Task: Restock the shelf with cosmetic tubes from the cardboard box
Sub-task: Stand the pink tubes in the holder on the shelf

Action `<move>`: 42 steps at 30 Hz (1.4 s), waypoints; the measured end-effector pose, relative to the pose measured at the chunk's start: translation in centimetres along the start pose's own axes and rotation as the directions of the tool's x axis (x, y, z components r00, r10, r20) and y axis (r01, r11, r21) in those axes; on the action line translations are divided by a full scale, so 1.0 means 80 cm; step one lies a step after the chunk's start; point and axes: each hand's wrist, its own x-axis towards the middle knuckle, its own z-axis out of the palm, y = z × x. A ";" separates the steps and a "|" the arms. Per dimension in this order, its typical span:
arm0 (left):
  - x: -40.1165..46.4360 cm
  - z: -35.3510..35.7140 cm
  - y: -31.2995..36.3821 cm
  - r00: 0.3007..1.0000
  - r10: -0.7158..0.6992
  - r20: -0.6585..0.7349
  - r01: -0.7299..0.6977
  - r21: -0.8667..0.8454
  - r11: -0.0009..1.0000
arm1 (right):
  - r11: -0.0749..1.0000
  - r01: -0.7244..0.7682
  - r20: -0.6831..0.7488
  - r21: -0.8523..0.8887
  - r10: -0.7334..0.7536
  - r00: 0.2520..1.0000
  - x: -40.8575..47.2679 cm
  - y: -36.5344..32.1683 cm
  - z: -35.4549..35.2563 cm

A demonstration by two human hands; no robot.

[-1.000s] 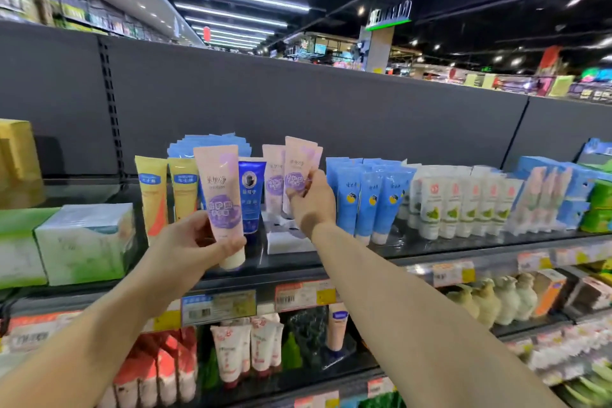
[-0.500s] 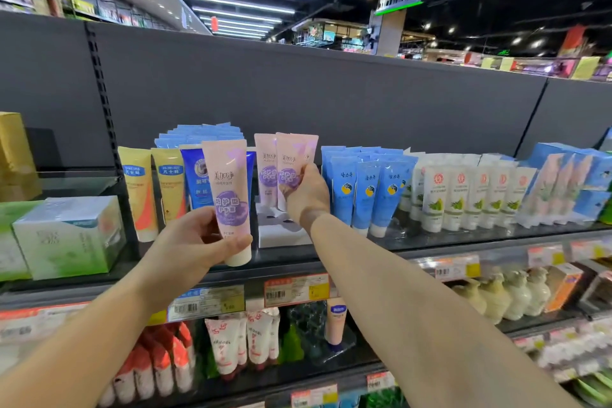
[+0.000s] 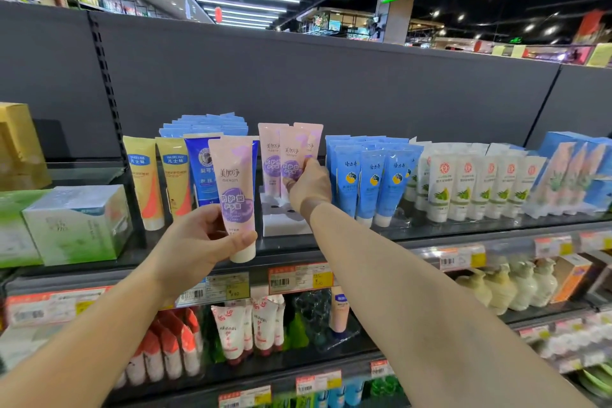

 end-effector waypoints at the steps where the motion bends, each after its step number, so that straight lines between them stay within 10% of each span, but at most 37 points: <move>1: 0.001 0.000 -0.001 1.000 0.000 -0.001 0.000 0.009 1.000 | 1.000 0.001 -0.009 0.006 -0.001 1.000 -0.001 0.000 0.000; 13: 0.012 0.006 -0.001 0.996 -0.018 -0.088 0.021 0.031 0.999 | 0.989 0.065 -0.053 0.133 -0.058 0.997 -0.024 -0.016 -0.018; 18: 0.026 0.024 0.001 0.977 0.039 -0.209 -0.004 0.164 0.986 | 0.890 0.093 0.298 0.447 -0.246 0.922 -0.083 -0.033 -0.033; 21: 0.034 0.032 0.000 0.968 0.055 -0.245 -0.017 0.153 0.988 | 0.949 0.184 0.442 0.257 -0.285 0.851 -0.099 -0.030 -0.040; 28: 0.037 0.029 -0.006 0.982 0.135 -0.134 -0.041 0.542 0.839 | 0.978 0.162 0.056 0.129 -0.170 0.984 -0.059 -0.019 -0.037; 34: 0.034 0.025 -0.014 0.987 0.141 0.079 -0.149 0.786 0.600 | 0.993 0.113 0.069 0.024 -0.114 0.991 -0.049 -0.017 -0.017; 42: 0.037 0.024 -0.015 0.989 0.120 0.081 -0.139 0.780 0.610 | 0.997 0.071 0.037 0.038 -0.073 0.997 -0.046 -0.026 -0.005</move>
